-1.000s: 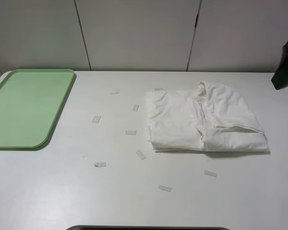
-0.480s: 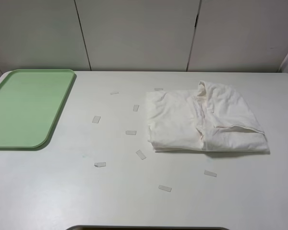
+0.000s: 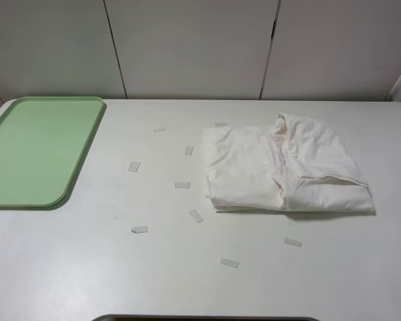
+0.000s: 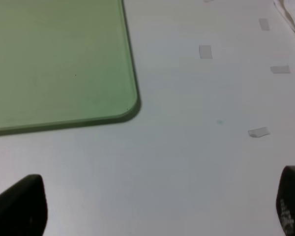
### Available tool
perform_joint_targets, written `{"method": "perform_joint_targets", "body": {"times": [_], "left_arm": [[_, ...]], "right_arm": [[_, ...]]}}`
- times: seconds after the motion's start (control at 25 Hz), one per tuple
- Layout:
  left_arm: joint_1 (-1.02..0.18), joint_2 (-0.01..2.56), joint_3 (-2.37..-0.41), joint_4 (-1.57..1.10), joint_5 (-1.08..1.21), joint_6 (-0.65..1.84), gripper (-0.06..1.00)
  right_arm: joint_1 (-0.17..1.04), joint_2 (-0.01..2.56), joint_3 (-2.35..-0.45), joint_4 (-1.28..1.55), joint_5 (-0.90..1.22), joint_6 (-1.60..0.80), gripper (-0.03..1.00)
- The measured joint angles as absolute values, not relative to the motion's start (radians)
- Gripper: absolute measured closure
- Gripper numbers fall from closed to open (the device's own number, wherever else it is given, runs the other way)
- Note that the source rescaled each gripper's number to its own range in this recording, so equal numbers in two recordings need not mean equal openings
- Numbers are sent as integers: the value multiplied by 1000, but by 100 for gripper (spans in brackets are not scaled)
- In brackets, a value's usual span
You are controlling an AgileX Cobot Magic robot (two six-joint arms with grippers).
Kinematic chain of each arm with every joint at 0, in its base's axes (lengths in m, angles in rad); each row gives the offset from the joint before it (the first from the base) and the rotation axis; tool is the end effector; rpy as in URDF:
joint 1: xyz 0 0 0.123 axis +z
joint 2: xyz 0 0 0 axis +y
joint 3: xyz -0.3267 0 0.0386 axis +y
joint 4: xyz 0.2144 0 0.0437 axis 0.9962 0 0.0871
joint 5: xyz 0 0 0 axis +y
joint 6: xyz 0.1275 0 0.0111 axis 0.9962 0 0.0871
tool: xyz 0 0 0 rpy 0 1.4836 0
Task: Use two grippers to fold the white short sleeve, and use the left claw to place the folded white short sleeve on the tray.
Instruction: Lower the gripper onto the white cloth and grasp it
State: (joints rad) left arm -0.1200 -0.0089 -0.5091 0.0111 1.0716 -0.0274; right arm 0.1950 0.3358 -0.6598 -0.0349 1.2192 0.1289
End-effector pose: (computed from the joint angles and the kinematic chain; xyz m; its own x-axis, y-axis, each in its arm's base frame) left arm -0.0476 0.0070 0.2452 -0.4488 0.0319 -0.8931 0.1012 0.9947 -0.0153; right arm -0.0169 -0.0076 0.2843 -0.7242 -0.0242 -0.6891 -0.0876 0.9945 0.0571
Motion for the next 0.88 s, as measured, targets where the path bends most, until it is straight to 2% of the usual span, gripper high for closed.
{"method": "perform_joint_targets", "body": {"times": [0.28, 0.44, 0.88], "left_arm": [[-120, -9, -509, 11, 1072, -27, 2], [-120, -9, -509, 11, 1072, -27, 2], [-120, -9, -509, 11, 1072, -27, 2]], "right_arm": [[-27, 162, -539, -35, 1119, 132, -3], [-108, 53, -524, -32, 1078, 108, -3], [-140, -5, -502, -26, 1045, 65, -3]]}}
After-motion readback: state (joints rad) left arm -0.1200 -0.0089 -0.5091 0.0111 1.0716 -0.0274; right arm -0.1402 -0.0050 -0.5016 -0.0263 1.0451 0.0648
